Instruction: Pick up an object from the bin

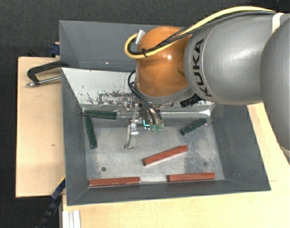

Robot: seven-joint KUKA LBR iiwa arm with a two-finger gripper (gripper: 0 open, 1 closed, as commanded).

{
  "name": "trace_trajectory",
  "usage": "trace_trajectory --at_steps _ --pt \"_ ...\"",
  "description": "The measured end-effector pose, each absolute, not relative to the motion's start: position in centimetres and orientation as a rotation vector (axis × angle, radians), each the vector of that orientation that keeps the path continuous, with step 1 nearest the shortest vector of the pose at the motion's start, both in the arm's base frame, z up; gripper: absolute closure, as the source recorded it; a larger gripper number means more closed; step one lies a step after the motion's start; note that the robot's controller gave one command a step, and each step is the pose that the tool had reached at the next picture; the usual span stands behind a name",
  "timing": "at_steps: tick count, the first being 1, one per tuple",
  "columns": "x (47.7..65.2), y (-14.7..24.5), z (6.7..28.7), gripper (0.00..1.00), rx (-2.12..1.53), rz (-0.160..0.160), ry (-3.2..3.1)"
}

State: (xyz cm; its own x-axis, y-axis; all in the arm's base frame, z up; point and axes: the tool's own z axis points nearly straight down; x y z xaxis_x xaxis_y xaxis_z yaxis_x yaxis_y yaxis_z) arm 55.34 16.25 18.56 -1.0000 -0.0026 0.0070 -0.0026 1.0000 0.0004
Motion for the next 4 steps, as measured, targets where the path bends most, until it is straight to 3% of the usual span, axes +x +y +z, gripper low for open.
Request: trace_trajectory --at_steps 1,2,3,4 --pt "55.5 16.2 19.0 0.00 0.000 -0.003 -3.143" --pt "58.1 12.9 12.5 0.00 0.179 -0.003 -3.141" --pt "58.5 11.1 12.1 0.00 0.119 -0.003 -3.139" --pt "55.1 6.3 14.3 0.00 0.211 -0.002 -3.135"
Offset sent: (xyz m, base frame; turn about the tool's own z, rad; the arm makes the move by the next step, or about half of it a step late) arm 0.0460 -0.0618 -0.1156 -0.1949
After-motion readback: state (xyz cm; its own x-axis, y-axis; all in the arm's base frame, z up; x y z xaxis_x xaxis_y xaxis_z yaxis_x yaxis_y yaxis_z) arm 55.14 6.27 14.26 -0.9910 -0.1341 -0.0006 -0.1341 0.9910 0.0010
